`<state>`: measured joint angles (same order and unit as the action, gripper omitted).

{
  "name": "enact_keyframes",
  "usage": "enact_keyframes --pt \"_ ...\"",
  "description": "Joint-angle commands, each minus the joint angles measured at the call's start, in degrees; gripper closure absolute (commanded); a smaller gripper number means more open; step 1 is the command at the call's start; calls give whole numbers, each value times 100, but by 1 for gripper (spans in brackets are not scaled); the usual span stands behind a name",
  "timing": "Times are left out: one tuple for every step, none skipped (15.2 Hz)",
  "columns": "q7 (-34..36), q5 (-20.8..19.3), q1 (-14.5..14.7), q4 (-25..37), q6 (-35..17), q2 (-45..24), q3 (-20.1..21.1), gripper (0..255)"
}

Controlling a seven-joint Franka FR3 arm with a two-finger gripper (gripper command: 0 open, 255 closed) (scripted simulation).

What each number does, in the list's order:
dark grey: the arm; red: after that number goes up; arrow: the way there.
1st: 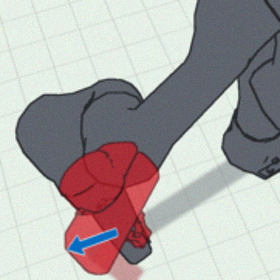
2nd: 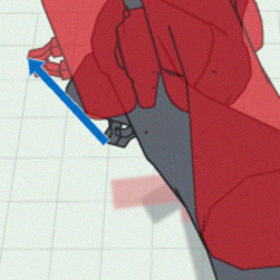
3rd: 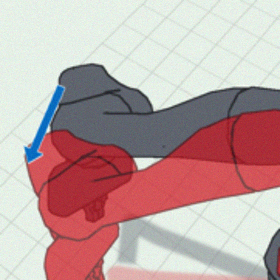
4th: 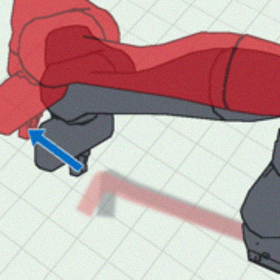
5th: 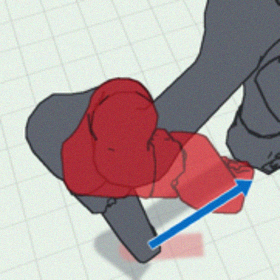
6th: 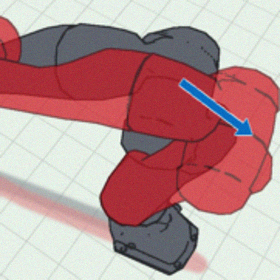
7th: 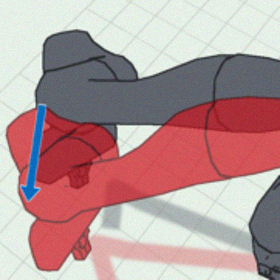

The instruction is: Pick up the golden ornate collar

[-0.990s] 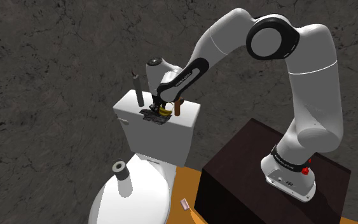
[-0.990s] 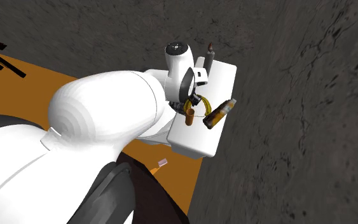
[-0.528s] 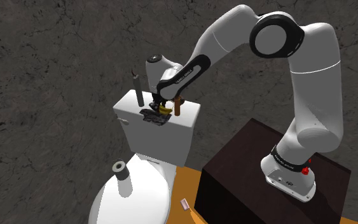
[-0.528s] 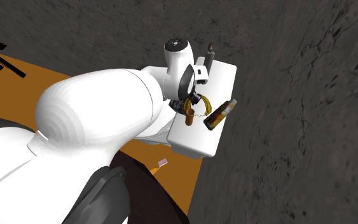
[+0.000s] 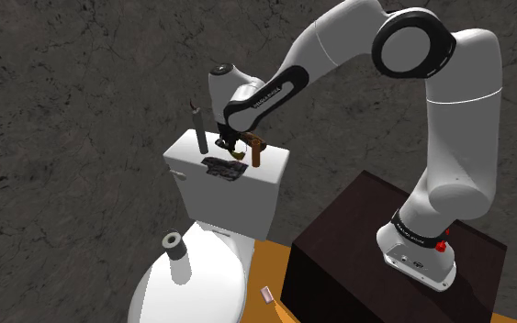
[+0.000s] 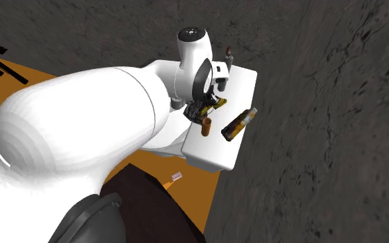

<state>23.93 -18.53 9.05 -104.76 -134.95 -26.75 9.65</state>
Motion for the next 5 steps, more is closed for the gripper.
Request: enact_keyframes --pt "-44 42 -15 23 112 92 22 255" --pt "-64 62 -21 37 170 137 33 255" --pt "-84 82 -26 53 227 180 43 255" --pt "-87 86 -27 55 236 187 44 255" --pt "-87 85 -27 56 236 187 44 255"
